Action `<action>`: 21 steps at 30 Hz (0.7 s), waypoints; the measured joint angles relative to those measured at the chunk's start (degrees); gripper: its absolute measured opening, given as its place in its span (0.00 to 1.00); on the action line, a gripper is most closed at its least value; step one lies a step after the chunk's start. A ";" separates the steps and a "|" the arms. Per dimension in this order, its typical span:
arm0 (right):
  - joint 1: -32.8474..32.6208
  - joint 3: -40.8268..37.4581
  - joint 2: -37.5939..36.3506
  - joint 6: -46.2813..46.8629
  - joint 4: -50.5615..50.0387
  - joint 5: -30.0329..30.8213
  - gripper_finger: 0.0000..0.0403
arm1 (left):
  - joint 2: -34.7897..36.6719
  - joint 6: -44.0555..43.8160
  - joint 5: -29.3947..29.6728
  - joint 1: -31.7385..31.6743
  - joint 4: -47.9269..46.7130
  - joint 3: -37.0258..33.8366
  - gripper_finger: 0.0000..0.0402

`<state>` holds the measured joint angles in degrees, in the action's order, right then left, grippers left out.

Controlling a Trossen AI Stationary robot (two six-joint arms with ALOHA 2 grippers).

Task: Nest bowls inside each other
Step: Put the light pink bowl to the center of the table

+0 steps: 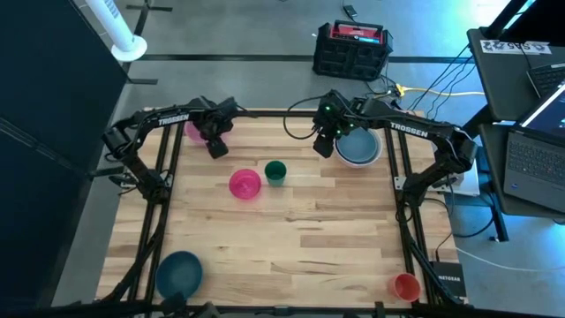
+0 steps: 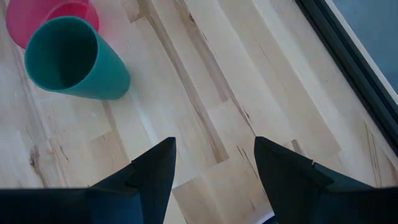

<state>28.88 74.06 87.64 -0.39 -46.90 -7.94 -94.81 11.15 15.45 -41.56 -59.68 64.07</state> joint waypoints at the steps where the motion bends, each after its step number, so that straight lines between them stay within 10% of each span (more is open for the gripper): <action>1: 0.00 0.00 0.00 -0.09 -0.01 0.25 0.51 | -0.08 0.29 -0.16 -0.01 0.25 0.00 0.32; 12: 0.00 0.00 0.00 -1.07 -0.12 3.01 0.51 | -0.91 3.69 -1.92 -0.09 3.08 0.00 0.02; 21: 3.52 0.00 0.00 -1.43 -1.90 8.39 0.51 | 3.61 4.54 -1.93 5.94 -5.64 0.54 0.00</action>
<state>32.41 74.06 87.64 -1.82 -48.80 0.45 -91.20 15.68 13.52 -35.62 -65.32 64.61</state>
